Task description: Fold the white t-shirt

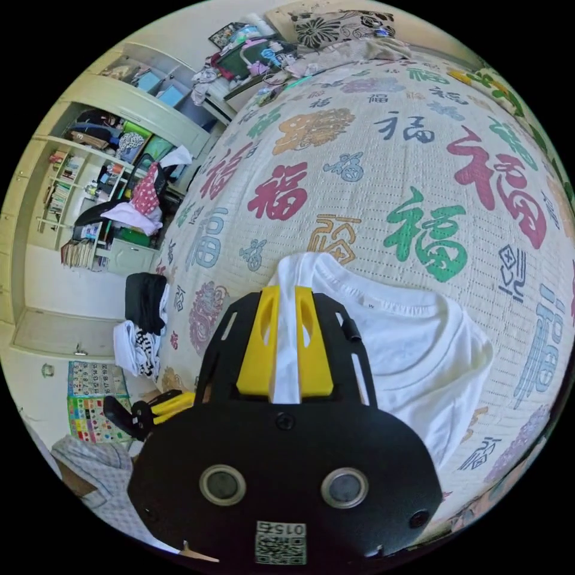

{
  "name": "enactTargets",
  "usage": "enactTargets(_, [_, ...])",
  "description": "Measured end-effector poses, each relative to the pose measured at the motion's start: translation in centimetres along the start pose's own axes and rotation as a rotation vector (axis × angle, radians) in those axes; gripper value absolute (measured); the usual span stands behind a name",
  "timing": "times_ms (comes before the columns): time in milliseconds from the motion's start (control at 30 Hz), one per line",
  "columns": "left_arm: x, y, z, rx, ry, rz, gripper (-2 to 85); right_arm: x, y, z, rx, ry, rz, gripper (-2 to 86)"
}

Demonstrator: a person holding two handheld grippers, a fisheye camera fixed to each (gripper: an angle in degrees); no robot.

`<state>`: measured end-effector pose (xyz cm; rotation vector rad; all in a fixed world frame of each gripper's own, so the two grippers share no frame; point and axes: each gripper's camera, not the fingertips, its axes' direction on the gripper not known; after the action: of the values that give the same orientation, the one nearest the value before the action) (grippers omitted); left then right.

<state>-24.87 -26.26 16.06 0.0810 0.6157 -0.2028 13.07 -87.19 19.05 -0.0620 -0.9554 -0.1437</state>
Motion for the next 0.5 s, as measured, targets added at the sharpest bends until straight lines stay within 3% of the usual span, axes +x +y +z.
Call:
enactTargets(267, [3.0,-1.3,1.8,0.027,0.109,0.09,5.7,-2.9,10.1,0.9,-0.276,0.186,-0.187,6.4])
enactTargets(500, [3.7,-2.3,3.9,-0.017,0.12,0.105,-0.1,-4.2,13.0,-1.7,-0.207,0.149,-0.174,-0.3])
